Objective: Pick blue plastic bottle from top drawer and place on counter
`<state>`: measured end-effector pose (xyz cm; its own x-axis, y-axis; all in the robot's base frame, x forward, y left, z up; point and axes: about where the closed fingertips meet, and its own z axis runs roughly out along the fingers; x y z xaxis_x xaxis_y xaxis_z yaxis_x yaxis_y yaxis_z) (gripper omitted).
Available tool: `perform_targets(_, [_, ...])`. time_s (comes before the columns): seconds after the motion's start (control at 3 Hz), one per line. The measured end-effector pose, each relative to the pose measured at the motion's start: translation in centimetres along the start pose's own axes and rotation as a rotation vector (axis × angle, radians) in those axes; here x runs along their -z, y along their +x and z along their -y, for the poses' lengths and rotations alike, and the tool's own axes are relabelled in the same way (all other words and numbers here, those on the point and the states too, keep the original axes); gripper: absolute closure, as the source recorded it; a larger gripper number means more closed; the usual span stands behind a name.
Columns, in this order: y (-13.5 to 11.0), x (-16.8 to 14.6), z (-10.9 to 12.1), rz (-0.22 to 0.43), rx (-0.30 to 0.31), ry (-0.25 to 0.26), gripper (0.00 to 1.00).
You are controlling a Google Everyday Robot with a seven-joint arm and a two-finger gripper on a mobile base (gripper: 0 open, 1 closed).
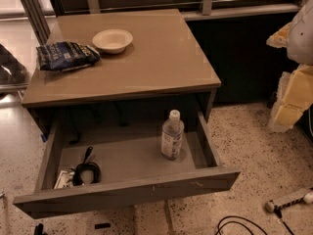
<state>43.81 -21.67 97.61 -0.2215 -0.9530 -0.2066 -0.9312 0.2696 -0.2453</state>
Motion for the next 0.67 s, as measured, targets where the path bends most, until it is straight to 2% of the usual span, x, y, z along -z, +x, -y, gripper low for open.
perform_targets(0.33, [0.0,0.0,0.0,0.0,0.0,0.0,0.0])
perform_targets(0.67, [0.0,0.0,0.0,0.0,0.0,0.0,0.11])
